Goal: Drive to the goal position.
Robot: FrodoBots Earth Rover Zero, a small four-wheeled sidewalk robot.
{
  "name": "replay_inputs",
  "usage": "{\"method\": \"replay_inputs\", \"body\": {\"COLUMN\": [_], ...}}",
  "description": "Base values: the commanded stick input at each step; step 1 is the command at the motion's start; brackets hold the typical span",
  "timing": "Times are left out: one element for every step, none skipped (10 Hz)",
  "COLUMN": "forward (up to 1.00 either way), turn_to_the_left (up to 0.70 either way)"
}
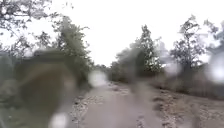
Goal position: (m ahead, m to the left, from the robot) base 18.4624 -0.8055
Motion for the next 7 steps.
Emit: {"method": "replay_inputs", "body": {"forward": [0.45,0.45,0.45,0.45,0.45,0.45,0.45], "turn_to_the_left": [0.00,0.00,0.00,0.00,0.00,0.00,0.00]}}
